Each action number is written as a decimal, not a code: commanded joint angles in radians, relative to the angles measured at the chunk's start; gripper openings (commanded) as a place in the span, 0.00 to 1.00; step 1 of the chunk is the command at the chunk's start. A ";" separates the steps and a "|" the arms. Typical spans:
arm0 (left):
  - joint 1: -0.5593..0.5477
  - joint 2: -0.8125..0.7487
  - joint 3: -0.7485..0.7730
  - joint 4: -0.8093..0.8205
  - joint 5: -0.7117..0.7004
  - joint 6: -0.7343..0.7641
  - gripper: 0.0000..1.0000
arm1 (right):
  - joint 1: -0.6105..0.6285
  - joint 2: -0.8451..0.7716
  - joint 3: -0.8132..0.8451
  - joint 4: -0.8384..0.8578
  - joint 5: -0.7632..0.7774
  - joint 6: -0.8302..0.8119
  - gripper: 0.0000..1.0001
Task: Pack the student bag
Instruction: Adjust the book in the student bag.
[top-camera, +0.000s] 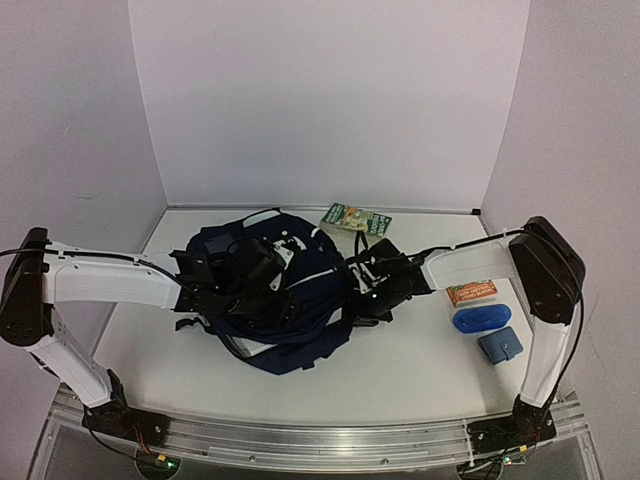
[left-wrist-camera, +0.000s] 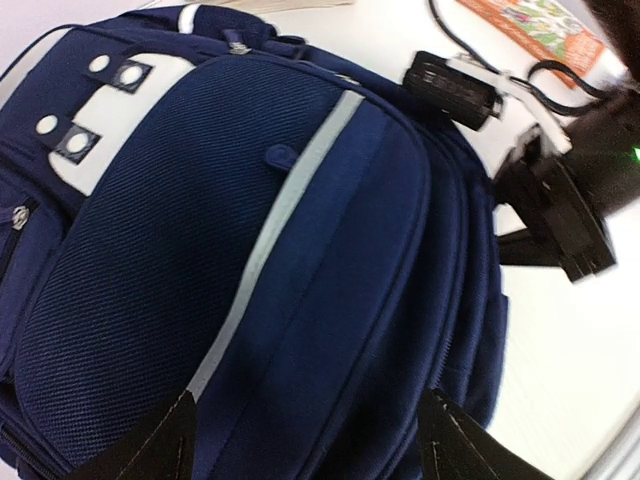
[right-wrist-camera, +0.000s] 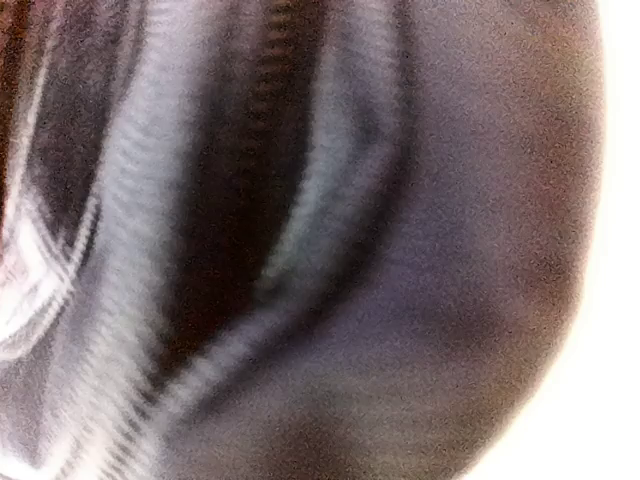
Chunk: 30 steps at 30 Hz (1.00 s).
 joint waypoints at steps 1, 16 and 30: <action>-0.054 -0.032 0.018 0.060 0.086 0.119 0.76 | -0.012 -0.086 -0.054 0.084 -0.128 -0.031 0.00; -0.128 0.308 0.309 -0.054 -0.282 0.131 0.84 | -0.049 -0.154 -0.121 0.272 -0.377 0.007 0.00; 0.036 0.313 0.216 -0.173 -0.249 -0.014 0.82 | -0.074 -0.233 -0.228 0.416 -0.636 -0.032 0.00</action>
